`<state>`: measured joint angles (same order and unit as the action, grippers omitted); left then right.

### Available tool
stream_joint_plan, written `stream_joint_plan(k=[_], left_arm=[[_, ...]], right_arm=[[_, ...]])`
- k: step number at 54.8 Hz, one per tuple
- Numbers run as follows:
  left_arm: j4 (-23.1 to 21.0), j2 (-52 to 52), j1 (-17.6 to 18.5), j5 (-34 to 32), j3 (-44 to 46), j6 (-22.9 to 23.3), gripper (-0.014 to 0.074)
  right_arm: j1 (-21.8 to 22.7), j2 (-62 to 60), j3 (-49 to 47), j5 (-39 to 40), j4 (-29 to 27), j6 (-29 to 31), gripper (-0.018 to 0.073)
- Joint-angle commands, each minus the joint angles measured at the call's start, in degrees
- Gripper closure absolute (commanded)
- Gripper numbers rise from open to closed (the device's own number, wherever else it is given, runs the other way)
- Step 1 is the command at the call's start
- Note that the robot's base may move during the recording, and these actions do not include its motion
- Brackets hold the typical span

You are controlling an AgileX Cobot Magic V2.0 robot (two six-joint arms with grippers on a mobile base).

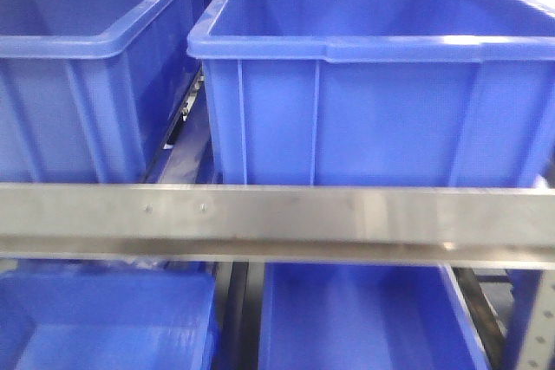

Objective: Sort and place red and blue blocks on shelf
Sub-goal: 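Drive up to the shelf, bringing both held cubes over blue bins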

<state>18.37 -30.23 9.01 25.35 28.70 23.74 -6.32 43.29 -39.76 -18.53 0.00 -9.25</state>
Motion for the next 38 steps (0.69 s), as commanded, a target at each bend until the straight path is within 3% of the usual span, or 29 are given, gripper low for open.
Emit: stream_joint_plan(k=[1, 38], left_arm=[[0.65, -0.36, 0.46, -4.6, 1.57, 0.03, 0.0517], [0.65, -0.44, 0.46, -4.6, 1.57, 0.03, 0.0517]], right_arm=[[0.37, -0.45, -1.62, 4.96, 0.65, 0.11, 0.0501], [0.37, -0.45, -1.62, 4.96, 0.65, 0.11, 0.0501]])
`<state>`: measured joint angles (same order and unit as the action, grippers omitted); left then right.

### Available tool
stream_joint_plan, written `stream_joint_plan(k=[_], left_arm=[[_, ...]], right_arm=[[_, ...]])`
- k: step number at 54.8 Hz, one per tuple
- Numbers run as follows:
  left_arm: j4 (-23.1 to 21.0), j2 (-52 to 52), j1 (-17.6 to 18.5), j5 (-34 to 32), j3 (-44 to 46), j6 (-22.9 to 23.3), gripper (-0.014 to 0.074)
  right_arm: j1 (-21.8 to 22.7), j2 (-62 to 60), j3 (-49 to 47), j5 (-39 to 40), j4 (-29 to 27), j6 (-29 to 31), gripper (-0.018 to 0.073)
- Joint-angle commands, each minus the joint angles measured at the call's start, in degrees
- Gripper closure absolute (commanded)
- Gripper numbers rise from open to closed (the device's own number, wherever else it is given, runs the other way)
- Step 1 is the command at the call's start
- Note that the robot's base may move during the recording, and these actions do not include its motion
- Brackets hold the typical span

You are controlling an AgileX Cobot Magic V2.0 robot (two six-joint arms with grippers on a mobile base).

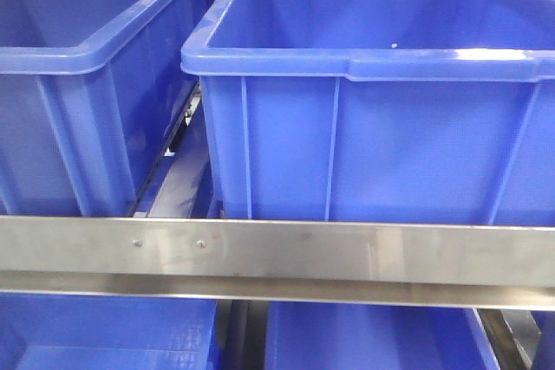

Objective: Sort and place red and blue blocks on shelf
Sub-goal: 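Hold the blue and red cubes above the blue bins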

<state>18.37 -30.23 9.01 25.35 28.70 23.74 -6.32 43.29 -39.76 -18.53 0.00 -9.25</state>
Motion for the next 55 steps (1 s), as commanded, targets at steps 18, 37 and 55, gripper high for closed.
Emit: stream_joint_plan(k=[18, 37, 55], left_arm=[[0.65, -0.44, 0.46, -4.6, 1.57, 0.03, 0.0517], [0.65, -0.44, 0.46, -4.6, 1.57, 0.03, 0.0517], [0.65, -0.44, 0.46, -4.6, 1.57, 0.03, 0.0517]], right_arm=[[0.37, -0.45, -1.62, 4.96, 0.65, 0.11, 0.0501], [0.37, -0.45, -1.62, 4.96, 0.65, 0.11, 0.0501], [0.37, -0.45, -1.62, 4.96, 0.65, 0.11, 0.0501]])
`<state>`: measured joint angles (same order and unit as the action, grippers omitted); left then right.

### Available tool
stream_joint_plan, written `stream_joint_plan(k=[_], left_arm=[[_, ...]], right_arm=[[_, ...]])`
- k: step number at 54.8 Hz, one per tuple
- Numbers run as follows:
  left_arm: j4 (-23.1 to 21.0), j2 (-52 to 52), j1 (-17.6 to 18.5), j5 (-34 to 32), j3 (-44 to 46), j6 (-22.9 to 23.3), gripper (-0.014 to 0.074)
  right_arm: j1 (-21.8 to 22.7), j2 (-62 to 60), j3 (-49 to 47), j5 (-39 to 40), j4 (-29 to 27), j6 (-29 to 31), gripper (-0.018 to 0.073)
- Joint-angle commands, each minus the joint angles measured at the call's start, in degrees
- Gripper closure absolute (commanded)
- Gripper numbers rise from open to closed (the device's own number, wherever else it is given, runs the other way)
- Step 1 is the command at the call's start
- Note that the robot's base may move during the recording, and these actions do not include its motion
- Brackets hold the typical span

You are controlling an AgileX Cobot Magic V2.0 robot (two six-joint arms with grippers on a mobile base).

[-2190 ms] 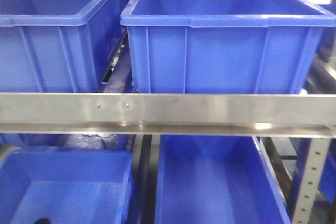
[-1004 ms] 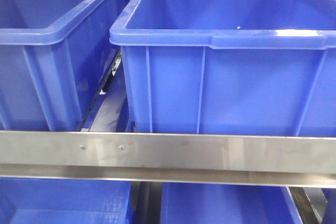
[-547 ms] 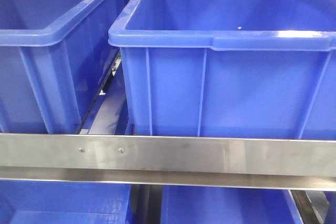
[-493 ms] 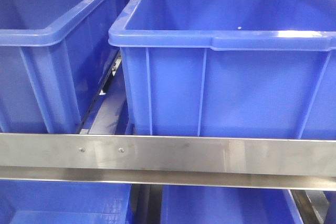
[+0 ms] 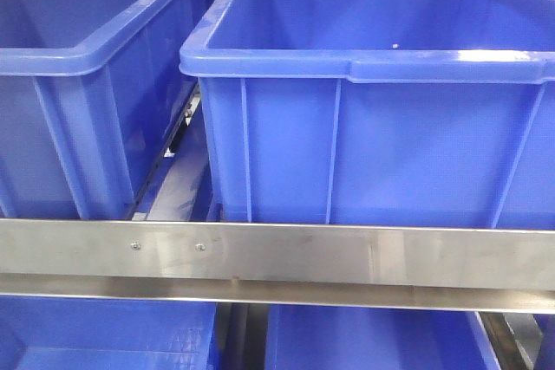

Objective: Sort and place red and blue blocks on shelf
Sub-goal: 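Hold the blue and red cubes above the blue bins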

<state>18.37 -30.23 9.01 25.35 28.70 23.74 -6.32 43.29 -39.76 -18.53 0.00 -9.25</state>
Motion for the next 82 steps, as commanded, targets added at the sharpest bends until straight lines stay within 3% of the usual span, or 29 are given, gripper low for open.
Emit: stream_joint_plan(k=[1, 82], left_arm=[[0.65, -0.44, 0.46, -4.6, 1.57, 0.03, 0.0517], [0.65, -0.44, 0.46, -4.81, 1.57, 0.03, 0.0517]], right_arm=[[0.37, -0.45, -1.62, 4.96, 0.65, 0.11, 0.0501], [0.37, -0.45, -1.62, 4.96, 0.65, 0.11, 0.0501]])
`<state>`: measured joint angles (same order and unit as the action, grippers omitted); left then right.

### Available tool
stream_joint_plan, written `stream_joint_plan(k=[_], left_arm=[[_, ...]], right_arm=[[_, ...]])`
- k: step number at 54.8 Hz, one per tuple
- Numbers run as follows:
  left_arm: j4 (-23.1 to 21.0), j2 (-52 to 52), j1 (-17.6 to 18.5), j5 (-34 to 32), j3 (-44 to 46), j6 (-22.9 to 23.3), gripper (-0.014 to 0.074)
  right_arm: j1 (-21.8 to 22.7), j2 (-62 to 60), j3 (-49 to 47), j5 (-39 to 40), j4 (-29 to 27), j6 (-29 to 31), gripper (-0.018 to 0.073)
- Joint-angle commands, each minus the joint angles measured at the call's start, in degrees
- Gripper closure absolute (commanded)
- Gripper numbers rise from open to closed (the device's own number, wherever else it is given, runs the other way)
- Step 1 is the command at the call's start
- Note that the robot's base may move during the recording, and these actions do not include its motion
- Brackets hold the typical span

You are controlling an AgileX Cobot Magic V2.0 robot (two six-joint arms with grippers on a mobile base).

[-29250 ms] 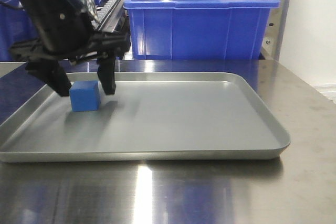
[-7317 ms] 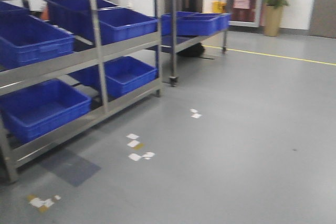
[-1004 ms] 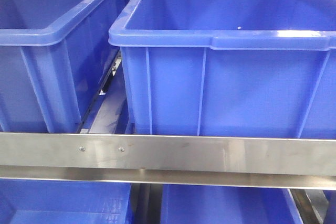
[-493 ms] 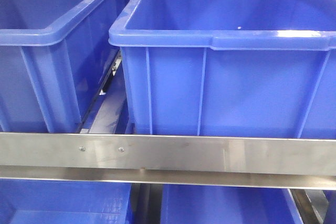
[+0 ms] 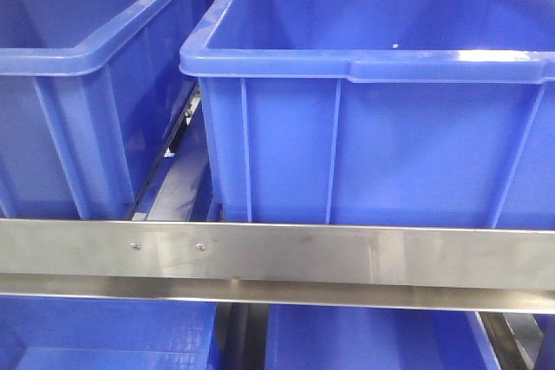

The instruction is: Sort and place red and blue blocks on shelf

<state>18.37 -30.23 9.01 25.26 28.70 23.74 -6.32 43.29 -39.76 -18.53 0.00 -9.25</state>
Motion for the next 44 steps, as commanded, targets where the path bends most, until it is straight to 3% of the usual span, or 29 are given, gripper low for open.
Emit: stream_joint_plan(k=[1, 24, 44], left_arm=[[0.65, -0.44, 0.46, -4.72, 1.57, 0.03, 0.0517], [-1.15, -0.44, 0.46, -8.78, 1.78, 0.03, 0.0517], [-3.49, -5.47, 0.46, -11.25, 2.97, 0.03, 0.0517]], right_arm=[[0.37, -0.45, -1.62, 4.96, 0.65, 0.11, 0.0501], [0.03, -0.32, -1.62, 6.9, 0.6, 0.11, 0.0501], [-5.63, 5.64, -1.62, 14.84, 0.65, 0.11, 0.0501]])
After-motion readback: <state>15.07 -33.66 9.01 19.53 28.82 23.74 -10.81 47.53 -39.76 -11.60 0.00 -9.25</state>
